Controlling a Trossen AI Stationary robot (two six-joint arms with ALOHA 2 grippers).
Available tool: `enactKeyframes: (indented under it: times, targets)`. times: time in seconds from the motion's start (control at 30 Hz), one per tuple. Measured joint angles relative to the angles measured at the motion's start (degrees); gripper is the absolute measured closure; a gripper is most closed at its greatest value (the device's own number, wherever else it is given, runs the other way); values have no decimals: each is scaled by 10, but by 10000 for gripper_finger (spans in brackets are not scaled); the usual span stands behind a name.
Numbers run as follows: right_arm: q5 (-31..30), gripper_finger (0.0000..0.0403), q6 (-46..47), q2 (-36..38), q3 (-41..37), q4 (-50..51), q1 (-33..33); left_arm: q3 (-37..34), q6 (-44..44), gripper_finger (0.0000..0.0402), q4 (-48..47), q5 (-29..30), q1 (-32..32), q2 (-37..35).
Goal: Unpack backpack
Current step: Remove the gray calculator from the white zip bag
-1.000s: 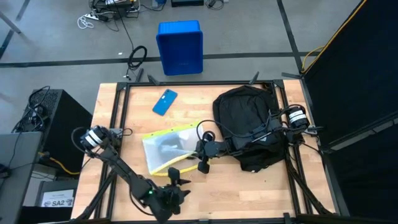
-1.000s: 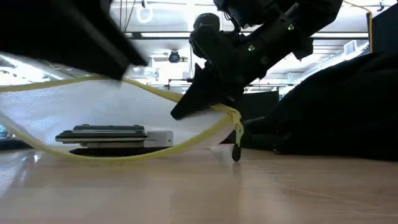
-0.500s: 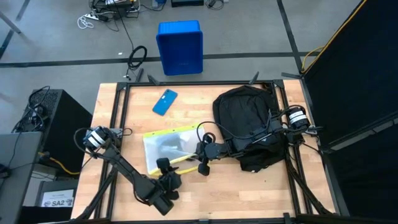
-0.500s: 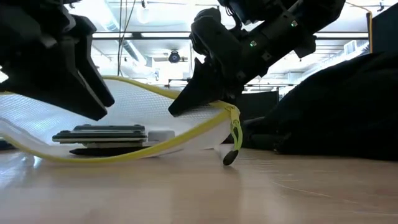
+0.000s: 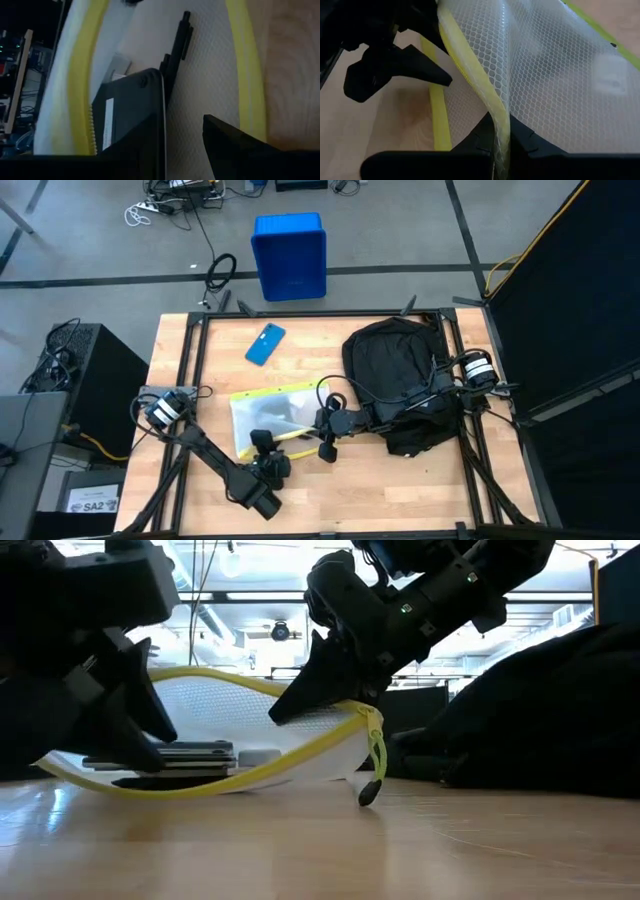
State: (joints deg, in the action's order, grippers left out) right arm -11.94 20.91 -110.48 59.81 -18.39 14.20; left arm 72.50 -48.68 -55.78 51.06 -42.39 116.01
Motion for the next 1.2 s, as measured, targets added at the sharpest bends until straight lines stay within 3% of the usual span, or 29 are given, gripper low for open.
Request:
enactKeyframes:
  times: [0.57, 0.9, 1.2]
  targets:
    - [11, 402, 0, 0, 0, 0, 0, 3, -22, 272, -48, -27, 27, 0]
    - [13, 402, 0, 0, 0, 1, 0, 3, 35, 273, -31, -36, 41, 17]
    - [15, 402, 0, 0, 0, 0, 0, 2, -30, 273, -72, -19, 61, 26]
